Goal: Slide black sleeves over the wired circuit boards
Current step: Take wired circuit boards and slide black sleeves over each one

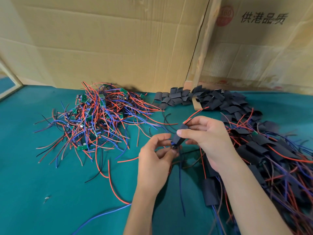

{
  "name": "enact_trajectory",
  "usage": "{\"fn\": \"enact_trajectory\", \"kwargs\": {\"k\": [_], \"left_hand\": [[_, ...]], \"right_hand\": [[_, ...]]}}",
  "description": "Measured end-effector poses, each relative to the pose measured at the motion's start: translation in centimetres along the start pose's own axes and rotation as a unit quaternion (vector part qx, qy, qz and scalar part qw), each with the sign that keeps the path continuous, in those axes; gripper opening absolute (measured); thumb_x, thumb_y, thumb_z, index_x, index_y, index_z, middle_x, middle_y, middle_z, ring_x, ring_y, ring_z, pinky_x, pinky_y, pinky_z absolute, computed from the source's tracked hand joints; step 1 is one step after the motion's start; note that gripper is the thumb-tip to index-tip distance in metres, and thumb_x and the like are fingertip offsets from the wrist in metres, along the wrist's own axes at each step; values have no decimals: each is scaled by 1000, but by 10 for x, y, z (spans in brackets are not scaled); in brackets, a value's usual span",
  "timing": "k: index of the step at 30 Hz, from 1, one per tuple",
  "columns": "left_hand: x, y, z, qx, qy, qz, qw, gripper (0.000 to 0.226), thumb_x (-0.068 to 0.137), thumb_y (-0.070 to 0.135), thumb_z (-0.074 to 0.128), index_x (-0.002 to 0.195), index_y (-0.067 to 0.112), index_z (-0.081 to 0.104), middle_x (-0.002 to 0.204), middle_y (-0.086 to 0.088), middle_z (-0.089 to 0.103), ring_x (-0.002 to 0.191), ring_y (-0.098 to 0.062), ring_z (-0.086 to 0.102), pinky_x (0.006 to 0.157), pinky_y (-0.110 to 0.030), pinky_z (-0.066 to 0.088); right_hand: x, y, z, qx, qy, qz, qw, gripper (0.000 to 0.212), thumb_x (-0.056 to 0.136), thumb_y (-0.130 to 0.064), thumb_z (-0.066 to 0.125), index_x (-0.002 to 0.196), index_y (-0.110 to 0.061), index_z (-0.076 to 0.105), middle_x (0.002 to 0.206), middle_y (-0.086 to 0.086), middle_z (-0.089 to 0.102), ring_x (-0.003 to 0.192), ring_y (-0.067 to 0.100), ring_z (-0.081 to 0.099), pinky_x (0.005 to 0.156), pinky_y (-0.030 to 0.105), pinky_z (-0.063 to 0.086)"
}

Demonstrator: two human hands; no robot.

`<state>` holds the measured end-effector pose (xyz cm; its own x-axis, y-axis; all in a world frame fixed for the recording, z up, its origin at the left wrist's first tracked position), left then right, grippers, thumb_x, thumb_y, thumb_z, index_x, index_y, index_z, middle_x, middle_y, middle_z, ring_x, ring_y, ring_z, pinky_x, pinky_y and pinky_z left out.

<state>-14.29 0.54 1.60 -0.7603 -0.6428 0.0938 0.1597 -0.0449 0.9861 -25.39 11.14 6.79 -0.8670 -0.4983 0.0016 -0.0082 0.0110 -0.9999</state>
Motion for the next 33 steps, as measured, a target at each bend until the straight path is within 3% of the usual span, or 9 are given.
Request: {"fn": "enact_trajectory", "kwargs": {"k": [5,11,14,20,24,27,30,33], "left_hand": [[-2,0,2,-60,-25,-27,998,32,87,-15,65,108,10,63,82,-6,73,76,-29,76,67,-26,60],[-4,0,7,43,-42,-10,998,45,78,-13,64,110,18,58,66,-5,66,63,-30,74,60,-37,59],[-3,0,2,57,-10,-4,998,47,72,-4,65,108,24,59,66,-6,66,62,-28,74,52,-27,51],[-4,5,4,85,21,20,996,30,66,28,67,96,36,65,71,0,69,61,-20,70,49,-25,46],[-4,7,7,137,26,58,989,9,80,31,68,88,26,69,67,2,70,58,-13,65,59,-27,52],[-2,7,10,123,-1,52,991,11,85,30,75,86,20,70,67,1,71,60,-17,69,58,-25,51],[-1,7,10,79,-23,21,996,9,87,21,78,88,16,71,68,1,71,62,-19,72,57,-23,50],[0,4,6,76,19,1,997,10,91,10,70,84,17,71,68,3,69,61,-17,73,56,-22,51]], "right_hand": [[1,0,-4,23,2,23,999,22,72,-2,86,88,-5,71,78,9,77,68,16,71,53,22,52],[-3,-2,-2,-96,-21,0,995,30,65,-8,93,86,-10,72,77,14,75,62,16,65,57,27,54],[-5,-2,0,-120,-30,8,992,31,64,-12,94,85,-11,72,80,15,76,64,17,66,57,29,54],[-6,-4,2,-104,-27,19,994,22,71,-16,90,81,-9,72,68,7,74,57,13,63,48,23,47],[-11,-5,11,-118,-59,28,991,21,77,-18,87,82,-7,70,60,7,67,51,16,56,47,25,45],[-11,-15,1,-130,-29,-2,991,17,78,-17,85,82,-8,72,57,2,64,48,12,52,44,25,42],[-17,-38,-36,-168,26,-28,985,33,65,-41,88,82,-14,77,55,-3,64,43,7,49,40,20,37],[-34,-60,-79,-335,8,29,942,64,40,-80,79,81,-31,79,49,-9,61,36,3,45,37,13,32]]}}
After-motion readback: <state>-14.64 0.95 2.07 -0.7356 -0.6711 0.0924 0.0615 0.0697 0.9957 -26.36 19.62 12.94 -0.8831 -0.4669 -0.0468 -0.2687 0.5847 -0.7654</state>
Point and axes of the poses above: each hand's wrist, its own x-axis towards the middle knuckle, its own z-axis out of the palm, y = z × x, the point moved 3 cm from there along x, towards the middle knuckle
